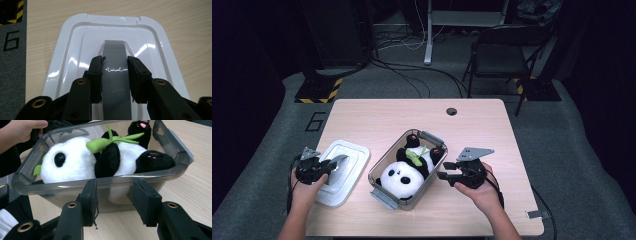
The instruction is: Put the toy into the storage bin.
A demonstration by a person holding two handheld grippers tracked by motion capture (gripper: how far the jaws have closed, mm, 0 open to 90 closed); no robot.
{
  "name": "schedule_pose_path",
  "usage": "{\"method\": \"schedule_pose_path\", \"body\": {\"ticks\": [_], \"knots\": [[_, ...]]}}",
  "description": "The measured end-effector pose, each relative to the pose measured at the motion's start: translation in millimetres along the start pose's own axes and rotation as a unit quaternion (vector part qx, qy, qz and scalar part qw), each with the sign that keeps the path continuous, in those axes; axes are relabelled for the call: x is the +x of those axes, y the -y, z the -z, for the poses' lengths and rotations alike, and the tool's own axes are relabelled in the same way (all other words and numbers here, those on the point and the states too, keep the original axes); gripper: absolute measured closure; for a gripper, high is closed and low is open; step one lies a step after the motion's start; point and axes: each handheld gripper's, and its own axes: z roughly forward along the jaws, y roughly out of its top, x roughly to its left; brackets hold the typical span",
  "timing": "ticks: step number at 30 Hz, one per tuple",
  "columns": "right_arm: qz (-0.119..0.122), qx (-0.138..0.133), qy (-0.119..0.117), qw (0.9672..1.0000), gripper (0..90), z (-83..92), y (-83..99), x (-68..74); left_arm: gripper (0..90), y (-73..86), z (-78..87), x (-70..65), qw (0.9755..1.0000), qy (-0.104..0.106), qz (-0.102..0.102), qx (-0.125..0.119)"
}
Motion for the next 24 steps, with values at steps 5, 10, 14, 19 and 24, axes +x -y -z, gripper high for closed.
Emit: {"method": "schedule_pose_path", "body": {"ticks": [5,10,14,19,24], "knots": [[0.002,0.010,-0.008,0.9999,55.2,-6.8,0.9,1.9,66.5,-2.4,3.5,-1.3,1.0000,0.008,0.004,-0.004],[0.007,0.010,-0.013,0.9998,54.6,-12.4,-0.6,5.3,66.5,-4.7,6.9,-1.9,0.9998,0.018,0.010,-0.001],[0.006,0.007,-0.013,0.9999,54.7,-12.4,-0.1,6.0,66.5,-5.5,7.0,-3.5,0.9997,0.019,0.012,-0.010],[0.002,-0.001,-0.005,1.0000,54.7,-13.1,1.8,9.1,66.5,-8.5,11.6,-4.7,0.9996,0.022,0.008,-0.015],[-0.001,-0.009,-0.007,0.9999,55.2,-16.2,-1.0,14.6,66.5,-10.3,15.0,-4.9,0.9995,0.024,0.011,-0.019]]}}
